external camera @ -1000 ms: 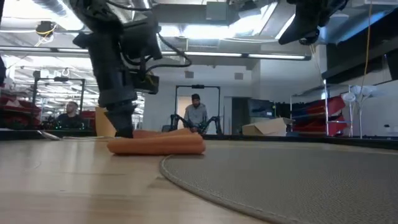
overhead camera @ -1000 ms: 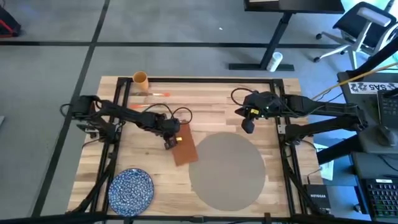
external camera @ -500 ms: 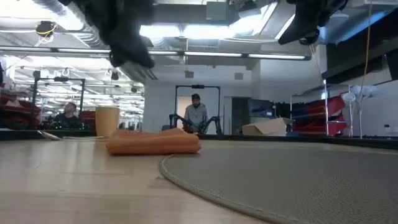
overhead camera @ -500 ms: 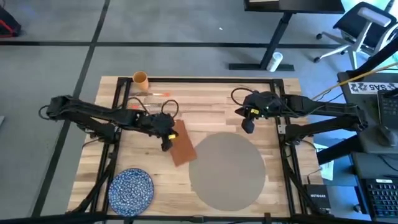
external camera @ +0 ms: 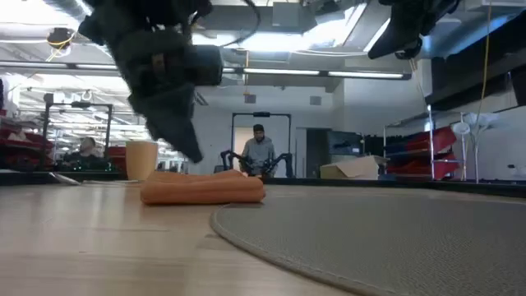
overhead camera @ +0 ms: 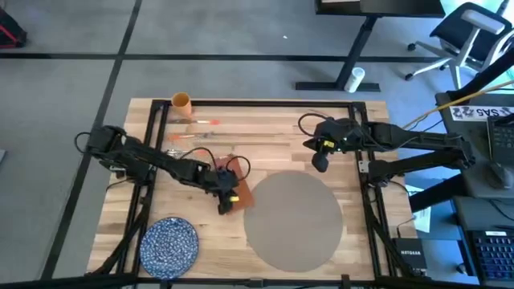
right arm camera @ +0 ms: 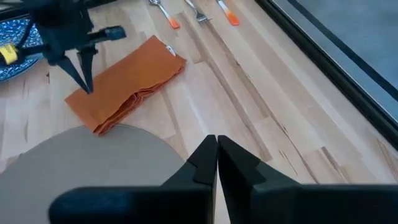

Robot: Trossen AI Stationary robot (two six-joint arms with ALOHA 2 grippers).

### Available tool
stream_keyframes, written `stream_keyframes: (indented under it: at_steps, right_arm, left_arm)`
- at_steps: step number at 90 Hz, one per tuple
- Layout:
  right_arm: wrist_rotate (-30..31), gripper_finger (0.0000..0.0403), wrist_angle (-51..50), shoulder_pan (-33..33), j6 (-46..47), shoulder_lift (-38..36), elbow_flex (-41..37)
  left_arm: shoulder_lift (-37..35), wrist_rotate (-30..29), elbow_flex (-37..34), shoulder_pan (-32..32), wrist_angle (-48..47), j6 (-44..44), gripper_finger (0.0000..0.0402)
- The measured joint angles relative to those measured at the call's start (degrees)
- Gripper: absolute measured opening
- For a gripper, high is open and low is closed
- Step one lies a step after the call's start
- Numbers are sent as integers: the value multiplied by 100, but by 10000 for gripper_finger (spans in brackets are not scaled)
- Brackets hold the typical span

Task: Set table place
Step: Move the orange napkin to the middle left of the table

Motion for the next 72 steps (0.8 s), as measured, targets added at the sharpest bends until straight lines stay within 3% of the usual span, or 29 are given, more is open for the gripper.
stream_keyframes:
  at_steps: [15, 43, 72]
  right_arm:
    - [-2, 0, -1, 0, 0, 0, 0]
    - [-7, 0, 6, 0, 0, 0, 0]
    - [-11, 0, 12, 0, 0, 0, 0]
  left_arm:
    - [300, 20, -189, -285, -50, -420, 0]
    - [155, 20, -304, -783, -169, -1169, 0]
    - [-175, 14, -313, -1133, -1177, -1466, 0]
